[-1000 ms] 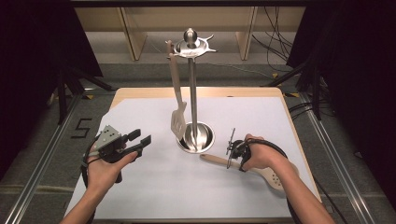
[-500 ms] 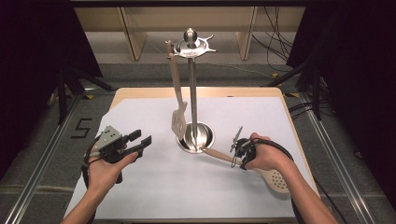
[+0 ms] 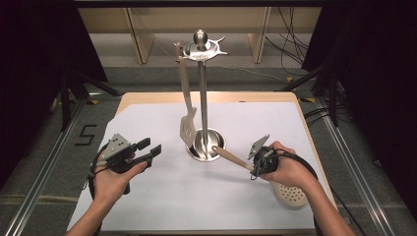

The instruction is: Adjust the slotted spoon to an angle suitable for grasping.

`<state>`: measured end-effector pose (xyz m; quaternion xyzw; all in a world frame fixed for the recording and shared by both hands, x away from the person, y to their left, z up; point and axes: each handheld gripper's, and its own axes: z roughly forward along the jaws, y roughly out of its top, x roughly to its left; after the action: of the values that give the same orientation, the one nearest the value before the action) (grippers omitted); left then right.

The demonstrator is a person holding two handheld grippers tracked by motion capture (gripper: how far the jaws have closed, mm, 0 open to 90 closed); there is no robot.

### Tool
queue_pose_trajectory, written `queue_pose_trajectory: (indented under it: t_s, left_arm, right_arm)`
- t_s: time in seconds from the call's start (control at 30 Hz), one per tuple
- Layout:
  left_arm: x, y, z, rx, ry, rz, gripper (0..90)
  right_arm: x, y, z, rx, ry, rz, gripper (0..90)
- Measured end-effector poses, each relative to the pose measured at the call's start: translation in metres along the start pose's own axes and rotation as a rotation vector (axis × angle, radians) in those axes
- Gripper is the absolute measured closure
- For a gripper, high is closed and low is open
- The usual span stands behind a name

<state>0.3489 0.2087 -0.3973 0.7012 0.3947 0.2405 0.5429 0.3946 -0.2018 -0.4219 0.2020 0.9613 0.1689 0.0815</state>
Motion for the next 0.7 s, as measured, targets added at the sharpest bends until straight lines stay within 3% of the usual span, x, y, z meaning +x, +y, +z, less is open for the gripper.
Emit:
queue_pose_trajectory:
  t_s: [0.1, 0.13, 0.23, 0.27, 0.3, 0.37, 0.6, 0.7]
  left_arm:
    - [0.0, 0.0, 0.001, -0.001, -0.003, 0.003, 48.7]
    - [0.0, 0.0, 0.001, -0.001, -0.004, 0.004, 48.7]
    - [0.002, -0.001, 0.003, -0.012, -0.019, 0.018, 48.7]
    - [0.0, -0.001, 0.002, 0.004, -0.003, 0.001, 48.7]
    - [0.001, -0.001, 0.003, -0.005, -0.011, 0.021, 48.7]
    - [0.0, -0.002, 0.003, -0.001, -0.013, 0.019, 48.7]
    - [-0.002, 0.0, 0.002, -0.002, -0.013, 0.018, 48.6]
    - [-0.001, 0.001, 0.002, -0.002, -0.012, 0.018, 48.6]
  right_arm:
    - [0.002, -0.002, -0.005, -0.049, -0.024, 0.03, 78.4]
    - [0.0, -0.003, -0.005, -0.077, -0.033, 0.002, 78.3]
    - [0.004, -0.006, -0.011, -0.118, -0.044, 0.053, 78.3]
    - [0.004, -0.007, -0.013, -0.131, -0.047, 0.058, 78.4]
    - [0.006, -0.008, -0.015, -0.14, -0.05, 0.072, 78.4]
    - [0.008, -0.01, -0.016, -0.19, -0.08, 0.075, 78.4]
    - [0.012, -0.013, -0.02, -0.292, -0.102, 0.078, 78.4]
    - [0.013, -0.014, -0.024, -0.338, -0.109, 0.102, 78.4]
